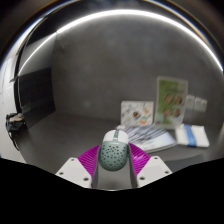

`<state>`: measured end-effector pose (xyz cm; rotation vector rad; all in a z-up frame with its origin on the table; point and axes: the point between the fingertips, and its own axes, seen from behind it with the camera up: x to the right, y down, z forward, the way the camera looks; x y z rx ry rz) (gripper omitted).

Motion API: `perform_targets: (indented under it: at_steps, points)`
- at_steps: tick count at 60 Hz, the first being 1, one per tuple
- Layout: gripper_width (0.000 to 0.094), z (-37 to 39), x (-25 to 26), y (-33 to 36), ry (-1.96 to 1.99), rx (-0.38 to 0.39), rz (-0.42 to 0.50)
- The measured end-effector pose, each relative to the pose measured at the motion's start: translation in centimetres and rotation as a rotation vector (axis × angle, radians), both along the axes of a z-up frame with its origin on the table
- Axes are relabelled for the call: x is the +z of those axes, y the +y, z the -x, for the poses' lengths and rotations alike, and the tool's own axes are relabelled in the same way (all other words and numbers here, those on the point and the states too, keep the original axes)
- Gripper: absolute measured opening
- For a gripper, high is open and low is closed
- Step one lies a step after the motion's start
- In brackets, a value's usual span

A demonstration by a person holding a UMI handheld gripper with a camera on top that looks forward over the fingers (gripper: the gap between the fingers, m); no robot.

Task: Arrange mouse

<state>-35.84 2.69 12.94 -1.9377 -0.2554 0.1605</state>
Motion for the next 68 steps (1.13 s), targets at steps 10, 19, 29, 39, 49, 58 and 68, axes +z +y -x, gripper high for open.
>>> perform_targets:
  at_steps: [10, 19, 29, 39, 49, 58, 68]
  points:
    - [0.0446, -14.3, 5.8, -3.0, -0.092, -0.074, -0.145]
    - [0.0444, -27.3, -2.0, -4.2, -0.103, -0.178, -0.004]
    - [0.0447, -32.3, -10.7, -4.8, -0.052, -0.188, 0.128]
    - [0.0497, -33.1, -13.6, -4.7, 0.03, -0.165, 0.17]
    - [0.0772, -32.6, -13.2, -5.7, 0.057, -0.114, 0.201]
    - [0.084, -31.9, -10.6, -9.2, 0.117, -0.082, 0.164]
    - [0.0838, -34.6, -8.9, -15.4, 0.145, -0.126, 0.14]
